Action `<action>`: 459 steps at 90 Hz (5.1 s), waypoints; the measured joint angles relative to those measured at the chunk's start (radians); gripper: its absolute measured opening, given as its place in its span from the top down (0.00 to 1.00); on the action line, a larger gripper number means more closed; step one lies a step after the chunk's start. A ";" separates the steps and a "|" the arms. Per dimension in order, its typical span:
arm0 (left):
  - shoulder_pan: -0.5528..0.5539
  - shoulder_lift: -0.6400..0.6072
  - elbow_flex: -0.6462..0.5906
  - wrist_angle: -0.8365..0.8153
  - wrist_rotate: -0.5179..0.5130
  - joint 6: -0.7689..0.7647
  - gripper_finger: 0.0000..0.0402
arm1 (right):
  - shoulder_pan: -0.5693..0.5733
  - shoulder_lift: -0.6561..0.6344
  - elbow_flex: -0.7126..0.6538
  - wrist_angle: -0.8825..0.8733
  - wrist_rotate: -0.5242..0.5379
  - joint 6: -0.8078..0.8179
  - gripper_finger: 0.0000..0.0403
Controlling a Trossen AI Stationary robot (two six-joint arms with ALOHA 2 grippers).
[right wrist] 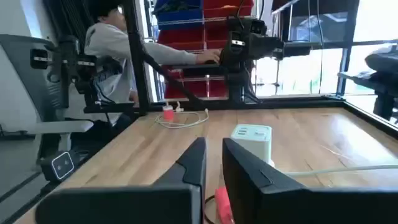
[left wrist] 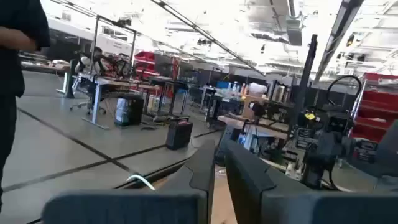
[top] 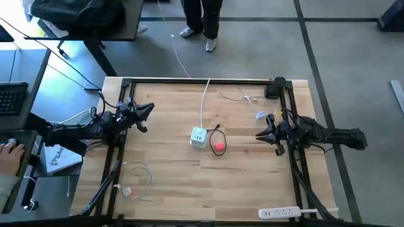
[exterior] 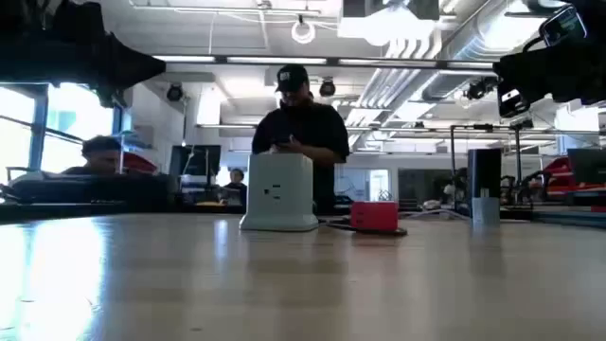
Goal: Insert USB
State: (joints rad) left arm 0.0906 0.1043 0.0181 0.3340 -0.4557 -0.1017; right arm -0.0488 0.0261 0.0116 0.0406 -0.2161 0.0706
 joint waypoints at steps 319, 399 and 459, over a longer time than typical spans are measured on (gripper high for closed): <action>-0.031 0.101 -0.006 -0.110 0.245 -0.320 0.95 | -0.003 0.000 -0.001 0.480 0.073 -0.203 0.94; -0.360 0.796 -0.001 0.573 -0.240 -0.452 0.95 | -0.002 0.492 0.000 0.476 0.357 0.278 0.94; -0.331 1.129 0.175 0.600 -0.526 -0.297 0.95 | -0.002 1.074 0.209 0.745 0.403 0.176 0.81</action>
State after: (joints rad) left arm -0.2406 1.2338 0.1932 0.9337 -0.9812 -0.3989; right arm -0.0513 1.0997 0.2207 0.7860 0.1864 0.2462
